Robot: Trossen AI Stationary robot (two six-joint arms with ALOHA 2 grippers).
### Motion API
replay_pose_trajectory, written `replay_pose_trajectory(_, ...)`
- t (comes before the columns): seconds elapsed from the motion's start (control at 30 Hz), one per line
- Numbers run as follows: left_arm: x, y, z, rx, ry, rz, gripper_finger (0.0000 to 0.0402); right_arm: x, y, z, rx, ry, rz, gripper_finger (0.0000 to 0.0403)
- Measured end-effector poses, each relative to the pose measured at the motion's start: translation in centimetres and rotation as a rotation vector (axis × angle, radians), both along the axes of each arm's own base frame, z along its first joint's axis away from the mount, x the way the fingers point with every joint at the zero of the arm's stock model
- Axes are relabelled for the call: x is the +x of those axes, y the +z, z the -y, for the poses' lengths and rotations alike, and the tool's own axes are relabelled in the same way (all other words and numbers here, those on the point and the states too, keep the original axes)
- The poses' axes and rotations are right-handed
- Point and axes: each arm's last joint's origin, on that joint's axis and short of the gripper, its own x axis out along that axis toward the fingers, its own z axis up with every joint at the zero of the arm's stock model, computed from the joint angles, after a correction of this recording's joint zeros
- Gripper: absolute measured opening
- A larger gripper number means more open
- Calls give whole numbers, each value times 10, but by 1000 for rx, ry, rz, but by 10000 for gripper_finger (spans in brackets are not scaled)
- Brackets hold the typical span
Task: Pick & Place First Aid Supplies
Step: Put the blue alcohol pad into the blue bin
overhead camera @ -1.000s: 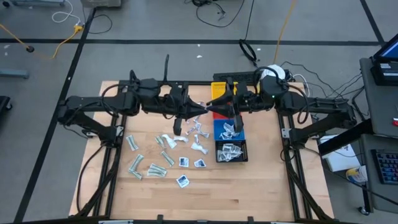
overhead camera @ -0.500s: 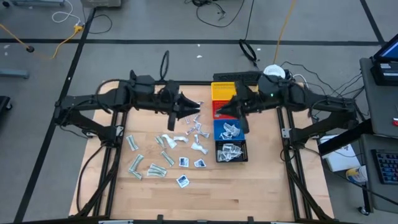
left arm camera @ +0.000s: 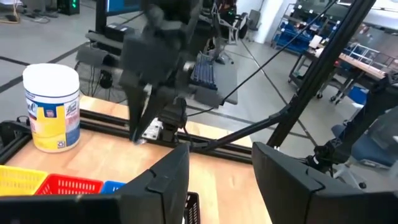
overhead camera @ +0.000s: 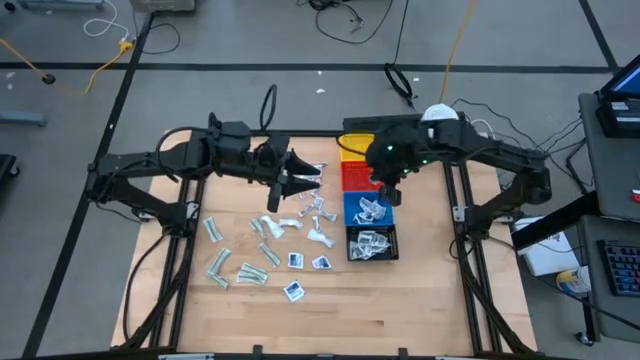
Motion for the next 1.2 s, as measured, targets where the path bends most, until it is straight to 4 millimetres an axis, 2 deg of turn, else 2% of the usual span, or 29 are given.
replay_pose_trajectory(0.13, 0, 0, 0, 1, 0, 0, 178, 9, -34, 2, -4, 11, -56, 0)
replay_pose_trajectory(0.33, 0, 0, 0, 1, 0, -1, 181, 19, -103, 4, -10, 4, -126, 0)
replay_pose_trajectory(0.5, 0, 0, 0, -13, 2, -3, 182, 19, -155, 2, 7, 7, -115, 0)
replay_pose_trajectory(0.7, 0, 0, 1, -22, 0, -4, 182, 11, -202, -7, 36, 40, -84, 0)
replay_pose_trajectory(0.8, 0, 0, 1, -24, -1, -5, 182, 7, -215, -9, 26, 56, -82, 2)
replay_pose_trajectory(0.9, 0, 0, 1, -26, 0, -8, 182, 8, -216, -9, 7, 93, -73, 23)
replay_pose_trajectory(1.0, 0, -1, 1, -27, 0, -15, 182, 9, -214, -8, 7, 91, -68, 65)
replay_pose_trajectory(1.2, -1, -6, 3, -42, -63, -64, 182, 14, -205, -6, -1, 86, -34, 175)
